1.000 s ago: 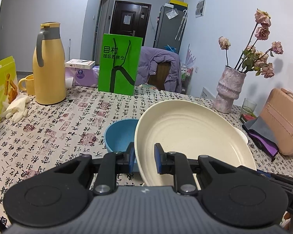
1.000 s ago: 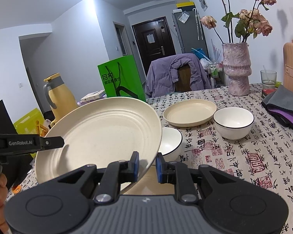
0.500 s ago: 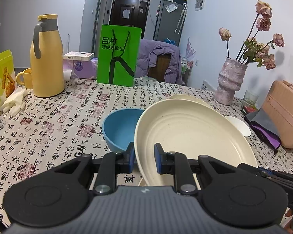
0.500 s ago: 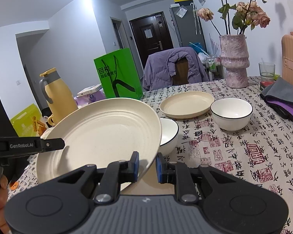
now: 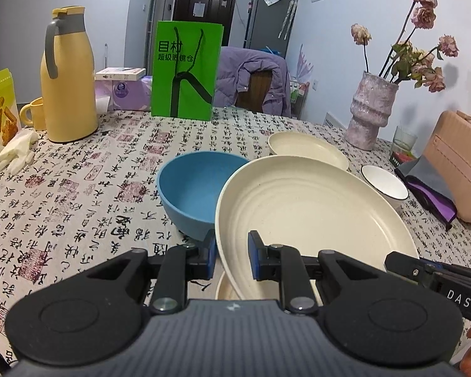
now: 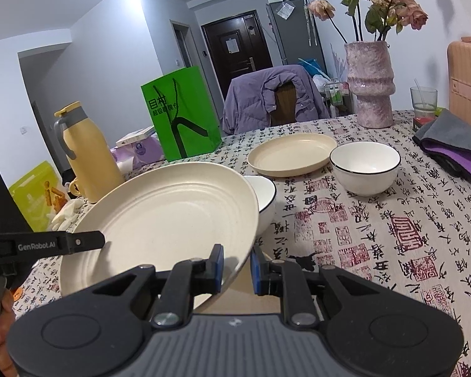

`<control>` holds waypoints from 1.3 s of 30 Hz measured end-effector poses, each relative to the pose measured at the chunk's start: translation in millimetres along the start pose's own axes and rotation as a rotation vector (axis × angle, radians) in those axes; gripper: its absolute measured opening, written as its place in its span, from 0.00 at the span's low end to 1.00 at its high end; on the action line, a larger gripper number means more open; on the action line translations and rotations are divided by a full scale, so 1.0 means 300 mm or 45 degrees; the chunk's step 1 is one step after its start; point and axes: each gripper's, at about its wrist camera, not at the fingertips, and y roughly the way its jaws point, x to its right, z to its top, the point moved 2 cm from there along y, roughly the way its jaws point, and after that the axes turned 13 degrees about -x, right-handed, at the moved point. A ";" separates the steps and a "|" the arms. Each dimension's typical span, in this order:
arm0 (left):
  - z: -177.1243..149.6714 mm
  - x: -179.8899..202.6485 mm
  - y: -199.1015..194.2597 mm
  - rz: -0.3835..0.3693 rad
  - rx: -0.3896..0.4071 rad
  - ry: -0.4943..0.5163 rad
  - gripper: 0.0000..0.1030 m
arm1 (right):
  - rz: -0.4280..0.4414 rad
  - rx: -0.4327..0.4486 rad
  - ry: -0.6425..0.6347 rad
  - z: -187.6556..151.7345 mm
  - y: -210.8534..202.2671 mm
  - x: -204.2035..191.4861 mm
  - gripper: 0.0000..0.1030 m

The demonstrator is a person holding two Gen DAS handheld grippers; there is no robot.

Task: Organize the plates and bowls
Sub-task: 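Lower the held cream plate onto the cloth beside the blue bowl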

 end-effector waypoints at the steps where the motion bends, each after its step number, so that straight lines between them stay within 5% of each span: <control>1: -0.003 0.001 0.004 0.000 -0.005 0.002 0.19 | 0.000 -0.003 0.001 -0.003 0.002 0.003 0.17; 39: -0.112 0.031 0.098 0.001 -0.126 0.056 0.20 | -0.025 -0.081 0.036 -0.093 0.067 0.076 0.17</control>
